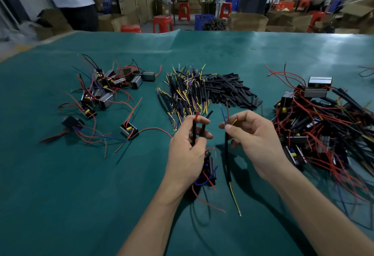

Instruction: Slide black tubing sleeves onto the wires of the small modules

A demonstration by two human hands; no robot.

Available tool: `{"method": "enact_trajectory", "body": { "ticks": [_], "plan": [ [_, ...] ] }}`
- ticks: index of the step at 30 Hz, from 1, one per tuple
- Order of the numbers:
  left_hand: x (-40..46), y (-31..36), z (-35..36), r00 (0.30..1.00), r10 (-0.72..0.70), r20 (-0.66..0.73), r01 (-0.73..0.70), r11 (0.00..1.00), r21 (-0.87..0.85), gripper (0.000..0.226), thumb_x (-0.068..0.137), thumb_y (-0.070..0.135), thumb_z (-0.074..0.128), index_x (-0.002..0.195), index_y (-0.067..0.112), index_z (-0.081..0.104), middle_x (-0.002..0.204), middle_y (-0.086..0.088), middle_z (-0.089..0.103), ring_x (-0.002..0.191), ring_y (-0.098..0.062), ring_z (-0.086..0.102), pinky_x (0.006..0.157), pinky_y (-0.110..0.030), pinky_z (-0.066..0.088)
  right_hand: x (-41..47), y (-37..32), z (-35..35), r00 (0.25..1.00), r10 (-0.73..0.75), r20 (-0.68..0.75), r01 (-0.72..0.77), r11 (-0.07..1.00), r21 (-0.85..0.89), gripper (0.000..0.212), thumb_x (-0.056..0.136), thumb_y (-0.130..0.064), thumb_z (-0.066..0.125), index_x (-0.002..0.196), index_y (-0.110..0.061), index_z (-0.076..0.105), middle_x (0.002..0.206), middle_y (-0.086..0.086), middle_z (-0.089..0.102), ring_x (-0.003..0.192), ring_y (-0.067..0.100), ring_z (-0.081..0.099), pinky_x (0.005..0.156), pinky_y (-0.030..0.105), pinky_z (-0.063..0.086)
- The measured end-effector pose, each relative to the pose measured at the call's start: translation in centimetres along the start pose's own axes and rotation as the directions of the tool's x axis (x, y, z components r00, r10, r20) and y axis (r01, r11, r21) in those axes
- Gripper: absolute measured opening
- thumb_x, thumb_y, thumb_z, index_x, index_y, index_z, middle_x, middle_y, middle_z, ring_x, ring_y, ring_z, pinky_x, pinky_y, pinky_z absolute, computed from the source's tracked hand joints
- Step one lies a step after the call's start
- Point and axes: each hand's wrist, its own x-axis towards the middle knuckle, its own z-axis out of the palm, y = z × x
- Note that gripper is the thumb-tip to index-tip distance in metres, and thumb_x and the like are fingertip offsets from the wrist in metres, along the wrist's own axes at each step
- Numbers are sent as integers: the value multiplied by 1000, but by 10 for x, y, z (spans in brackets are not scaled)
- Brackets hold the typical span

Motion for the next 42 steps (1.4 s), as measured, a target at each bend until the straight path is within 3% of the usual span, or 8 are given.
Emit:
{"method": "enact_trajectory", "body": {
  "ticks": [7,13,16,22,26,34,39,42],
  "plan": [
    [1,-5,0,999,-38,-13,37,998,-47,48,75,7,43,114,33,51,83,6,68,57,-14,51,55,-29,45,-4,4,9,999,-52,-5,51,995,-87,23,87,5,72,85,-16,66,72,1,68,64,13,62,62,31,55],
    [4,-8,3,999,-29,-13,28,998,-63,38,77,13,44,107,28,62,75,1,56,49,-5,41,51,-17,36,-4,2,12,1000,-25,13,25,1000,-16,25,85,6,75,93,-18,69,79,10,70,78,20,67,70,25,55],
    [4,-8,3,998,-58,-11,57,996,-68,37,78,15,43,106,24,66,66,9,53,49,-8,39,50,-25,34,-6,0,13,1000,-10,19,9,1000,12,23,84,5,75,87,-17,70,85,21,72,83,32,71,68,26,56],
    [3,-9,3,999,6,-46,-8,999,-41,17,95,29,51,98,21,65,57,18,51,49,-2,43,49,-14,38,-8,-1,17,999,18,31,-19,999,31,26,83,7,73,80,-17,65,75,7,72,87,38,73,69,25,52],
    [5,-10,3,995,-44,-87,36,995,-92,10,92,31,53,87,26,60,59,9,51,49,-17,40,53,-31,37,-9,-1,20,1000,8,-8,-7,996,91,29,84,15,66,76,-13,60,67,4,70,80,20,77,56,14,50],
    [4,-7,1,996,-31,-79,25,996,-81,15,96,14,51,96,19,66,58,0,50,46,-19,42,47,-25,36,-12,0,23,998,-11,66,8,999,48,36,86,8,70,70,-24,62,66,6,72,69,17,72,55,17,49],
    [4,-8,2,997,-43,-60,32,984,-173,21,98,6,54,99,18,71,50,10,52,39,-3,38,41,-16,33,-13,4,24,998,-46,47,43,998,52,25,89,2,72,79,-16,60,65,9,70,69,23,66,62,21,49],
    [4,-5,3,998,-5,-66,-8,982,-191,14,97,7,63,91,17,72,58,14,63,43,5,49,47,-7,37,-14,4,26,996,-69,54,66,996,67,21,89,4,72,81,-10,59,60,-2,66,59,9,62,60,17,48]
  ]
}}
